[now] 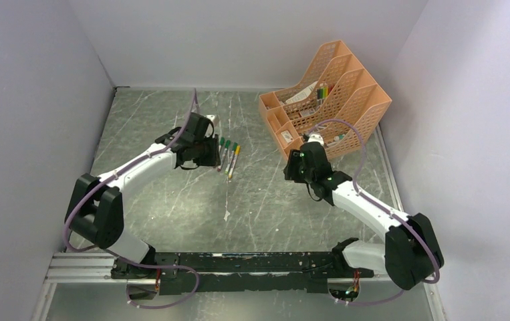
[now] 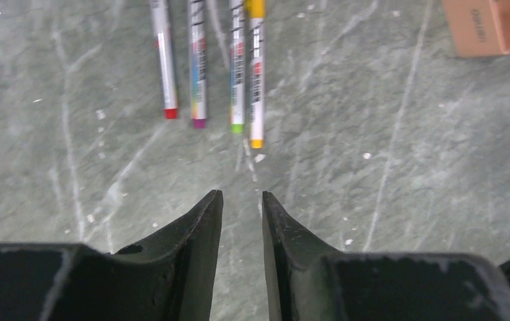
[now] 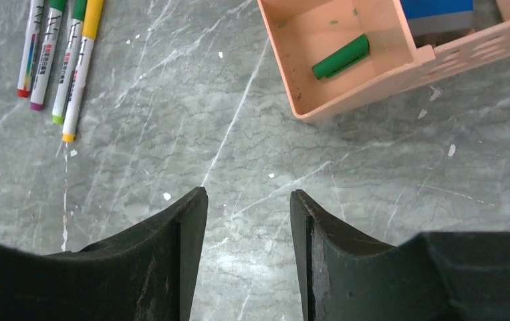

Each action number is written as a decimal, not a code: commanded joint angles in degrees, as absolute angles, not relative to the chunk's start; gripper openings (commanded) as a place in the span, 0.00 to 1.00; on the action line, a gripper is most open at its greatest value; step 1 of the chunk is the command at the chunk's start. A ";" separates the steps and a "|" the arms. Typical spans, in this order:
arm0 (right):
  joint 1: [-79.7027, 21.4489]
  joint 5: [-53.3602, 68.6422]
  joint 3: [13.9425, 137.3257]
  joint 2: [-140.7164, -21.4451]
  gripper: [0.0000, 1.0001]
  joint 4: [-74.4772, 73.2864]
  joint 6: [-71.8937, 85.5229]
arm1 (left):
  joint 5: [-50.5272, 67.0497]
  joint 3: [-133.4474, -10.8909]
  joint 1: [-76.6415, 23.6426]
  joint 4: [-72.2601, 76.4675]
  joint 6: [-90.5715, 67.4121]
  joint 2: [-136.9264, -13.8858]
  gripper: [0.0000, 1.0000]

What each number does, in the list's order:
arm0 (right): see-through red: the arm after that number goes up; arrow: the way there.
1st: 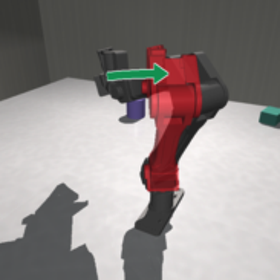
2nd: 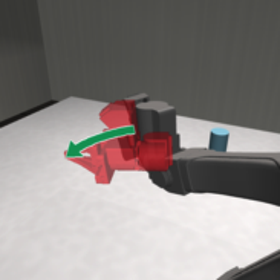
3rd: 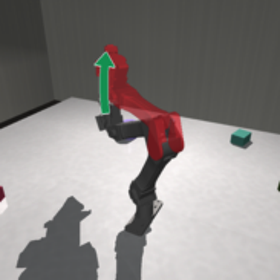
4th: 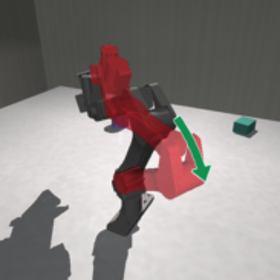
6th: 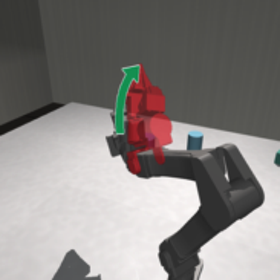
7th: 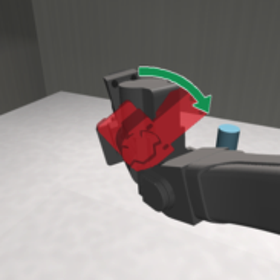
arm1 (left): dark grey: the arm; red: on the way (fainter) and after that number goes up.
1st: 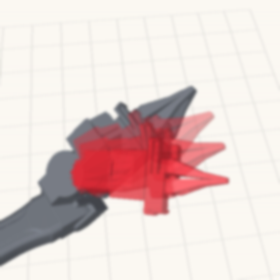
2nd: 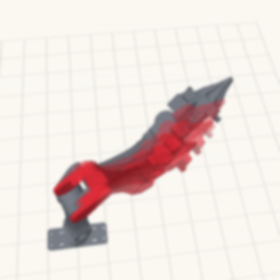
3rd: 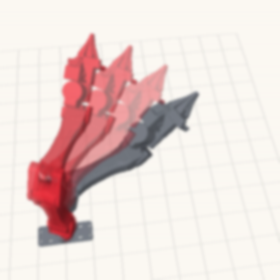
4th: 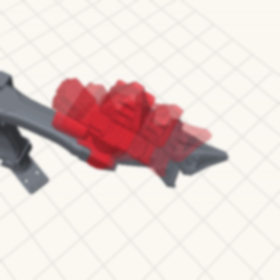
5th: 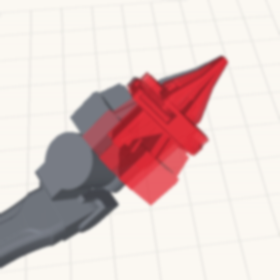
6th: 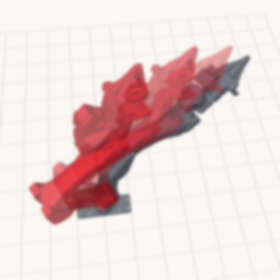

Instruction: Insert the pens into the pen caps

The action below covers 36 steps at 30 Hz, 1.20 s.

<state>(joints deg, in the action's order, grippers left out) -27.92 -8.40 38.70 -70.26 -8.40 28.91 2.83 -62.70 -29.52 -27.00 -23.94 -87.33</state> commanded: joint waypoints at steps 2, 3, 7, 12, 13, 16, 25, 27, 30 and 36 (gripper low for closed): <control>-27.95 -9.05 37.53 -66.77 0.49 -9.17 27.56 | 7.29 -64.35 -33.61 -18.75 -24.76 -87.33 0.45; -27.95 -9.77 37.74 -66.61 0.49 -10.30 26.99 | 6.43 -64.08 -35.05 -17.05 -25.32 -86.72 0.47; -27.95 -11.12 37.43 -64.57 0.50 -12.91 25.37 | 9.87 -62.60 -38.50 -11.91 -25.19 -83.64 0.50; -27.95 -11.47 36.32 -61.20 0.50 -15.39 26.16 | 8.75 -60.96 -39.61 -10.23 -23.08 -78.69 0.54; -27.95 -11.88 36.04 -60.62 0.50 -15.82 26.09 | 7.48 -60.79 -39.60 -10.65 -22.36 -77.73 0.54; -27.95 -14.95 35.35 -59.64 0.50 -17.74 25.64 | 3.91 -60.88 -39.59 -13.02 -20.38 -75.83 0.54; -27.95 -16.87 36.89 -59.91 0.50 -21.02 27.56 | 4.25 -57.82 -39.57 -12.28 -16.54 -72.75 0.52; -27.95 -17.12 37.00 -59.54 0.50 -21.27 27.68 | 3.18 -57.34 -39.62 -11.98 -16.80 -72.60 0.51; -27.95 -17.53 38.21 -59.64 0.50 -22.62 27.62 | 3.31 -58.00 -39.59 -12.21 -17.02 -72.68 0.51; -27.91 -17.84 39.01 -58.54 0.50 -23.19 27.28 | 4.40 -57.13 -39.57 -9.62 -17.07 -71.51 0.52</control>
